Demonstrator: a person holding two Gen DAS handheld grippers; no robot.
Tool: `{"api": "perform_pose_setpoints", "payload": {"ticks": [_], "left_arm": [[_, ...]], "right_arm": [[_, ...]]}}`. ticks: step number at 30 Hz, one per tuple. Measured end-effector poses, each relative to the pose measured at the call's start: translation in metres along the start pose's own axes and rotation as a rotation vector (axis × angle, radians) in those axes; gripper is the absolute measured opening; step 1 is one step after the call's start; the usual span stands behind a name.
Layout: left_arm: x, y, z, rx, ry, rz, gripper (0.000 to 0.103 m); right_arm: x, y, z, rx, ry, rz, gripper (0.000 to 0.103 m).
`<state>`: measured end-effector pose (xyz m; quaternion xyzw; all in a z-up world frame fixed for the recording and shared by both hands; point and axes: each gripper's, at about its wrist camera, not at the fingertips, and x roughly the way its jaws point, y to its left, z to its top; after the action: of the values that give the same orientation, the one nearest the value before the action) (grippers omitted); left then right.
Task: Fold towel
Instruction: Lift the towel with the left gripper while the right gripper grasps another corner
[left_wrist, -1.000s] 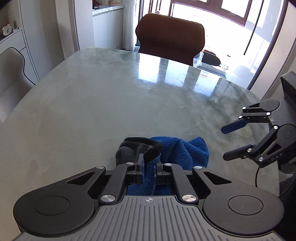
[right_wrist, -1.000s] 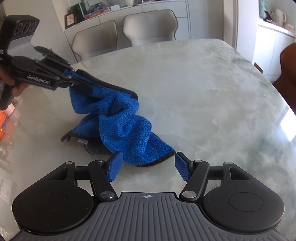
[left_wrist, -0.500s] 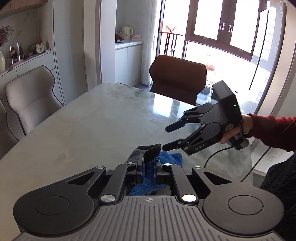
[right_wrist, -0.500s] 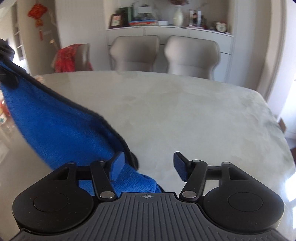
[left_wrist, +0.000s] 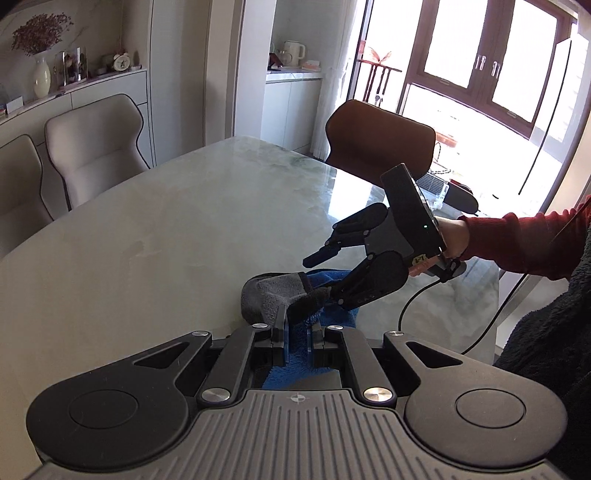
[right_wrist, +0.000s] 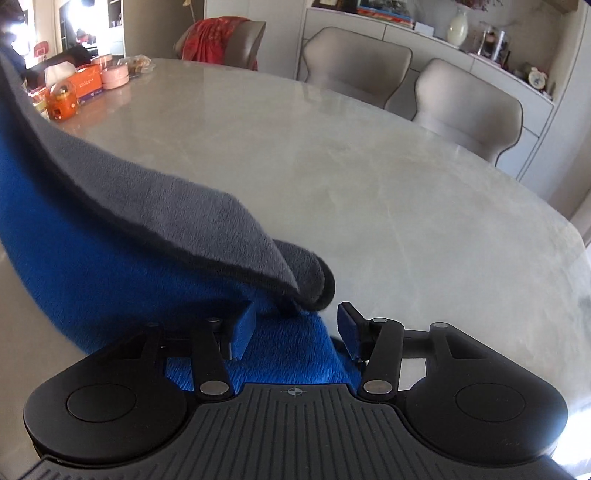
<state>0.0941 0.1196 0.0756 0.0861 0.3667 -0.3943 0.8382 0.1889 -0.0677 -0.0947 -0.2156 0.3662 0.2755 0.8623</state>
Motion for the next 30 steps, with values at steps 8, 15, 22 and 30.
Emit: {"api": "perform_pose_setpoints", "payload": {"ticks": [8,15,22,30], "left_arm": [[0.015,0.012,-0.012,-0.074,0.026,0.014,0.007],[0.033,0.031,-0.019,-0.119,0.032,0.133,0.006],[0.026,0.062,0.035,-0.063,-0.042,0.259,0.006],[-0.012,0.098,0.146,0.075,-0.22,0.413,0.006]], "right_arm": [[0.021,-0.002,0.008,-0.025,0.042,0.106,0.006],[-0.021,-0.045,0.025,0.216,-0.122,0.078,0.005],[-0.073,-0.088,0.092,0.145,-0.303,-0.069,0.005],[-0.117,-0.132,0.148,0.045,-0.445,-0.231,0.005]]}}
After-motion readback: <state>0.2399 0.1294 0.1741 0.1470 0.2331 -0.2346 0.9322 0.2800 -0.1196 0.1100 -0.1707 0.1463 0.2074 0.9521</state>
